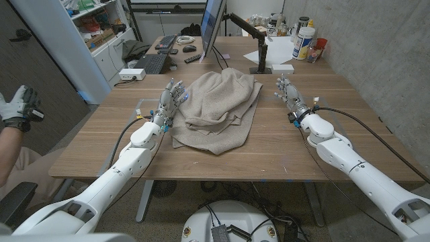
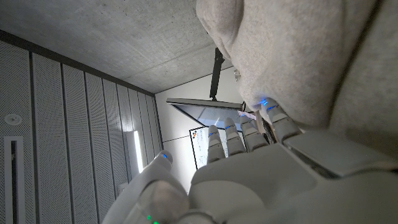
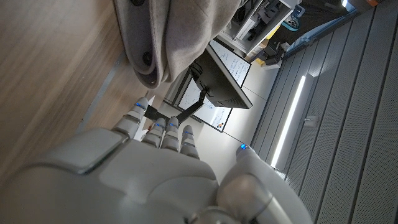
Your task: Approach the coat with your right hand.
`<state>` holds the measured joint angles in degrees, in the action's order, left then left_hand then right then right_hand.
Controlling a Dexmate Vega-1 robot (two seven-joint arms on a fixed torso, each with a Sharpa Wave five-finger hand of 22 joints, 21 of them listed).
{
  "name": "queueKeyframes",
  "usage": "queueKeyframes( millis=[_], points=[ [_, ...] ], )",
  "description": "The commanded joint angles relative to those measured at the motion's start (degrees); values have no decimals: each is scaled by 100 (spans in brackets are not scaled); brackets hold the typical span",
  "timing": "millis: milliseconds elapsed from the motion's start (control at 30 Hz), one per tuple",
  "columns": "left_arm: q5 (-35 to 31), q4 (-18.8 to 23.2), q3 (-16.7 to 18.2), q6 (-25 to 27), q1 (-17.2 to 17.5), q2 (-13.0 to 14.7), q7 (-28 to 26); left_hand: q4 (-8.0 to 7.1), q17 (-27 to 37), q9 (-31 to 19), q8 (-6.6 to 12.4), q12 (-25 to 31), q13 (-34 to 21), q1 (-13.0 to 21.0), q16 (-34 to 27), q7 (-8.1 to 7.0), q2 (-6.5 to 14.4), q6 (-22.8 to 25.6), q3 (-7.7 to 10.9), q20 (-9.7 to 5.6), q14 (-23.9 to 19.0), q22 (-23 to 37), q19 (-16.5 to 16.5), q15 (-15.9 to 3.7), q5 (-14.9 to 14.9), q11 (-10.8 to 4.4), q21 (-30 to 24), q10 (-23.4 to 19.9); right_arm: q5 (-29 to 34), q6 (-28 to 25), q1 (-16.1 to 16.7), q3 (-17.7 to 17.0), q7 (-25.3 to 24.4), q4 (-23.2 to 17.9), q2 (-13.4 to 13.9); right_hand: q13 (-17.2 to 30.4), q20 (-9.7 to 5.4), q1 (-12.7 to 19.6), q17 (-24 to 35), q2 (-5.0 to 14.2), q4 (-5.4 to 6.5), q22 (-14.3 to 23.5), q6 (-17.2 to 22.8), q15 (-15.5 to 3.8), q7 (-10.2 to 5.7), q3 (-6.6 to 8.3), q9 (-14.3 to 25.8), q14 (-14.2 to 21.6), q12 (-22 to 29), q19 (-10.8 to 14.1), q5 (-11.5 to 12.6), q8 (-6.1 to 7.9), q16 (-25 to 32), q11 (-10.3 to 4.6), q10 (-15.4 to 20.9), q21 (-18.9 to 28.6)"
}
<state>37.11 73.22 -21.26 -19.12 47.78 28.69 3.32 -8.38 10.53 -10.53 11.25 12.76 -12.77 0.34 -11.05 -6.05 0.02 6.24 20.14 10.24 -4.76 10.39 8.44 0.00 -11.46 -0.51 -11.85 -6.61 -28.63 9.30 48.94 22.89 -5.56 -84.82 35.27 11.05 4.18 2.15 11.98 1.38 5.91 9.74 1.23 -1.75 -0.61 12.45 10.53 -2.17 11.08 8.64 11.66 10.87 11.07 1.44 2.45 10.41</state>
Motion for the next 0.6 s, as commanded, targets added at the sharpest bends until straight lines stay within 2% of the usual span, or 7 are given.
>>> queueKeyframes(
  millis=[33, 367, 600],
  points=[
    [-42, 3, 15, -89, 32, -19, -59, -1, 20, -9, 2, 4, -11, 42, 5, -7, 9, 45, -33, 16, 13, 15, -64, -10, -31, -41, 15, -45, 306, -222, 39, 40, -208, -299, 180, 26, -18, 90, 12, -1, -25, 9, 54, -3, 6, 8, 24, -81, 22, -41, 21, 37, -5, 7, -13, 14],
    [-48, -5, 21, -122, 38, -30, -71, 4, 18, -9, 0, 5, -1, 47, 14, -10, 9, 49, -45, 18, 36, 12, -80, -11, -32, -33, 23, -55, 593, -419, 42, 98, -387, -513, 280, 24, -41, 99, 5, 1, -32, 8, 61, -5, 1, 9, 24, -121, 19, -75, 21, 39, -14, 13, -27, 7],
    [-42, -20, 28, -144, 36, -42, -71, 7, 17, -9, -3, 3, 6, 51, 14, -7, 9, 50, -54, -9, 39, 11, -94, -16, -33, -35, 30, -53, 1038, -673, -2, 224, -601, -761, 399, 23, -82, 111, -1, 6, -41, 7, 67, -26, 5, 12, 24, -171, 18, -121, 22, 40, -27, 18, -33, -4]
  ],
)
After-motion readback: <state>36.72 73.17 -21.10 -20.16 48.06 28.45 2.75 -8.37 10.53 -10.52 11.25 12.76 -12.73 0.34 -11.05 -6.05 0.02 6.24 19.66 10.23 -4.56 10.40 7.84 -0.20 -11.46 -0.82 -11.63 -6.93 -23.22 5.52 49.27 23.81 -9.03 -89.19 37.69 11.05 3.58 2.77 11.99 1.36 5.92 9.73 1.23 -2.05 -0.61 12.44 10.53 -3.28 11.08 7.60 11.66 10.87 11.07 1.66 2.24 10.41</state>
